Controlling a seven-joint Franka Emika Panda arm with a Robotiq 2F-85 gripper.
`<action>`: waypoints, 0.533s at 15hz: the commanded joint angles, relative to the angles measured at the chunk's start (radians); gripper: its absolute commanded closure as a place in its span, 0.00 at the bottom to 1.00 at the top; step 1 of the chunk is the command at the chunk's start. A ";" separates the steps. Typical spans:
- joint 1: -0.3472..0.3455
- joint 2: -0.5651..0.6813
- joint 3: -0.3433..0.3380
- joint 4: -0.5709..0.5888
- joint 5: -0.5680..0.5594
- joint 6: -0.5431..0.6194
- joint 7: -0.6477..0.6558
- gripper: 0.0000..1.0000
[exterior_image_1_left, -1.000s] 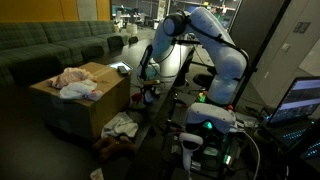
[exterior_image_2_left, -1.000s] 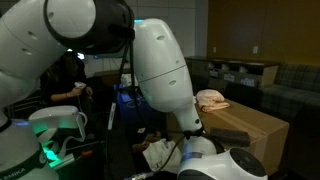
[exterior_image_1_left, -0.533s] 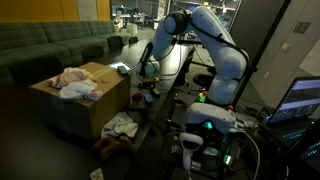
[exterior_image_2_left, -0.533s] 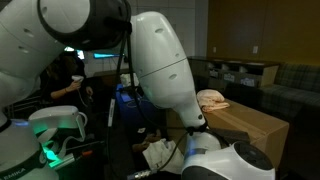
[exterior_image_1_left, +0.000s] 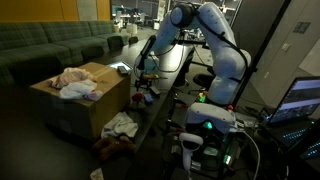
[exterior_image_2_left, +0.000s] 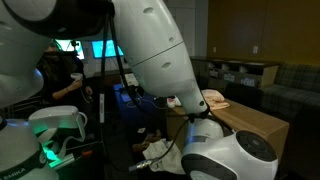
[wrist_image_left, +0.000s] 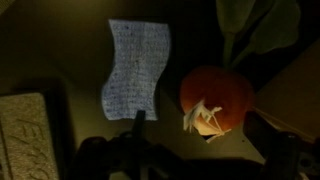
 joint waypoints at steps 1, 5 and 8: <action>-0.090 -0.064 0.098 -0.060 0.054 -0.036 -0.182 0.00; -0.127 -0.077 0.155 -0.088 0.059 -0.075 -0.312 0.00; -0.094 -0.073 0.147 -0.111 0.042 -0.039 -0.332 0.00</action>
